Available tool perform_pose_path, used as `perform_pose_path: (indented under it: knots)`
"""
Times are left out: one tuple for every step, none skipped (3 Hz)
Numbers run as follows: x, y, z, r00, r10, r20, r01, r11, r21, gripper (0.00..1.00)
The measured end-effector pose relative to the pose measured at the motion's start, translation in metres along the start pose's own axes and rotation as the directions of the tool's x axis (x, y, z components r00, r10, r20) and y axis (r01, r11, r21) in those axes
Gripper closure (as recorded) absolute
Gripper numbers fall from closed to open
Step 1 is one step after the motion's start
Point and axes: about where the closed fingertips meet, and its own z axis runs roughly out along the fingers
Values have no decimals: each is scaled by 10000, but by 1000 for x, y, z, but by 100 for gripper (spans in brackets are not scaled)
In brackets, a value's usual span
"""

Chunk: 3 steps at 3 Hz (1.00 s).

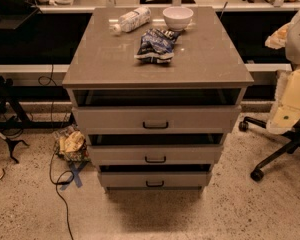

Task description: Open bottom drawer

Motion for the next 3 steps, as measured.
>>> perform_pose_path:
  knots:
    - [0, 0, 0, 10000, 0, 1, 0, 10000, -2, 0]
    - [7, 11, 37, 9995, 23, 305, -6, 9984, -559, 0]
    - [14, 36, 118, 9913, -108, 1314, 315, 9872, -1565, 0]
